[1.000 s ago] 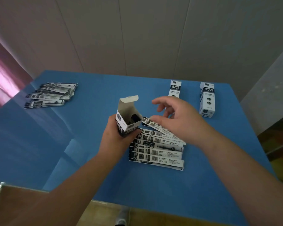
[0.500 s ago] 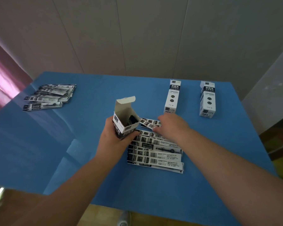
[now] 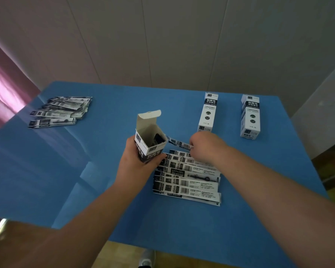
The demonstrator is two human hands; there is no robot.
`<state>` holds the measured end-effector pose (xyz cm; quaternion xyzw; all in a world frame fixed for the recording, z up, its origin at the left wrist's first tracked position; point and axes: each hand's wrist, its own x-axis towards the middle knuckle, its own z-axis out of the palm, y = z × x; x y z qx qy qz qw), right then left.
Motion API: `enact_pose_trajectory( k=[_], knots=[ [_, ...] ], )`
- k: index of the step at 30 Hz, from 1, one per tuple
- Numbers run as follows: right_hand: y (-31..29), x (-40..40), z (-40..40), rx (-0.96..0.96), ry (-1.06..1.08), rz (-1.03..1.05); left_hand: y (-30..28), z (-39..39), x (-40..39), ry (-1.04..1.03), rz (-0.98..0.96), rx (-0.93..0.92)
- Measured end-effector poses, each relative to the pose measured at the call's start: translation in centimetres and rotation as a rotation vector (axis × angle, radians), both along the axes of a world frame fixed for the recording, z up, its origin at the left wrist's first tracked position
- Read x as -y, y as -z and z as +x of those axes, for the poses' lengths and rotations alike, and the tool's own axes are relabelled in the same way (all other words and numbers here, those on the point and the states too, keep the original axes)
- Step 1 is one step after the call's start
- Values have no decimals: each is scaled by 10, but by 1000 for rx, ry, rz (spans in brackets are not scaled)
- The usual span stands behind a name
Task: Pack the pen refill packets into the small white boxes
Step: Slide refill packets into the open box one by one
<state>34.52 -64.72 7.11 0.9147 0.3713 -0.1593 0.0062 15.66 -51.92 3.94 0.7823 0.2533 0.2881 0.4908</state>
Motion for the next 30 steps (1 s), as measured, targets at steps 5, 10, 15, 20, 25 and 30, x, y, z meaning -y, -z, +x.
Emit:
enact_pose_trajectory(
  k=[5,10,15,20,25,30],
  knots=[
    [-18,4,3,7,22,106,-4,0,1,-4,-25,3],
    [-65,20,-3,-26,68,445,-3,0,0,-5,-55,20],
    [-105,48,-30,-386,251,889,-1,1,-3,-2,-49,-1],
    [-117,58,-63,-706,240,1234,-1,1,-3,7,-47,13],
    [-107,38,-82,-653,276,1398,2,0,-3,17,-57,16],
    [-92,21,-90,-458,216,1247,3,2,-2,40,-68,33]
  ],
)
